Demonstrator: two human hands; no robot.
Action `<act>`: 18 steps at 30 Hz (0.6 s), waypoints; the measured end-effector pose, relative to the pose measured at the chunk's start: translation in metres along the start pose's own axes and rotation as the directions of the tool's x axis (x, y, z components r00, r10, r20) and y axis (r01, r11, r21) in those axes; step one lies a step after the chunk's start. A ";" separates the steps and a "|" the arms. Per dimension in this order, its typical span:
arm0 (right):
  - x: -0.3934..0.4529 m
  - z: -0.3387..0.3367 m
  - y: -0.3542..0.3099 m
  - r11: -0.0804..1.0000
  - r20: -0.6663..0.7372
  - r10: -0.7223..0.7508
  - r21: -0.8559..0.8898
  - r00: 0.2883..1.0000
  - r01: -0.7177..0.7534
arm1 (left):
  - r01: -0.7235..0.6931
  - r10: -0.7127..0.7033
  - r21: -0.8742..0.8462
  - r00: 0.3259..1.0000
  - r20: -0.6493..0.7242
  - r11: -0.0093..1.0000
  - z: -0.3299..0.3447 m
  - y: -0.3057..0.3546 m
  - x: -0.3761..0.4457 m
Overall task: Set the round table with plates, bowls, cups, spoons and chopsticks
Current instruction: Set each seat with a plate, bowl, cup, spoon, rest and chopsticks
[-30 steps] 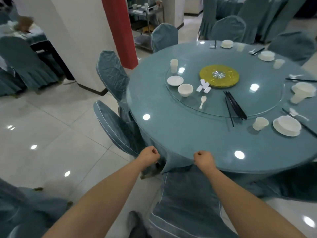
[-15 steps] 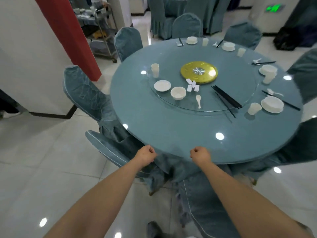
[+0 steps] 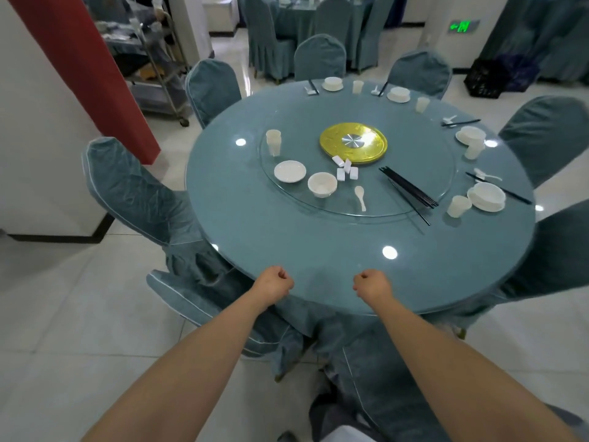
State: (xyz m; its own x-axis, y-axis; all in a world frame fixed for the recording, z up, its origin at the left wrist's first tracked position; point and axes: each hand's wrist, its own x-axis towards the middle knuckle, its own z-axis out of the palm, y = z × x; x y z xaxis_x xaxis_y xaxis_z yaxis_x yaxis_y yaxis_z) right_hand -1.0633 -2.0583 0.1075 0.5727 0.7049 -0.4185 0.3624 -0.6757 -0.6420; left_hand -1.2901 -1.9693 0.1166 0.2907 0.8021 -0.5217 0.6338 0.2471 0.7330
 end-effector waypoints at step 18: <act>0.185 -0.025 -0.068 0.996 0.055 0.026 0.086 0.998 -0.030 | 0.073 -0.067 0.064 0.994 -0.084 0.995 -0.047 0.114 0.173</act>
State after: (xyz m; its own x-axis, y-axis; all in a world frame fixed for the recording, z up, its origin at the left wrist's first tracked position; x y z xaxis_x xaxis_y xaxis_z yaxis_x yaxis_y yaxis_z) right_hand -0.9641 -1.8874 0.0895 0.5406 0.6981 -0.4695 0.2807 -0.6757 -0.6816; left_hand -1.2009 -1.7767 0.1301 0.1864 0.8263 -0.5315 0.6978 0.2694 0.6637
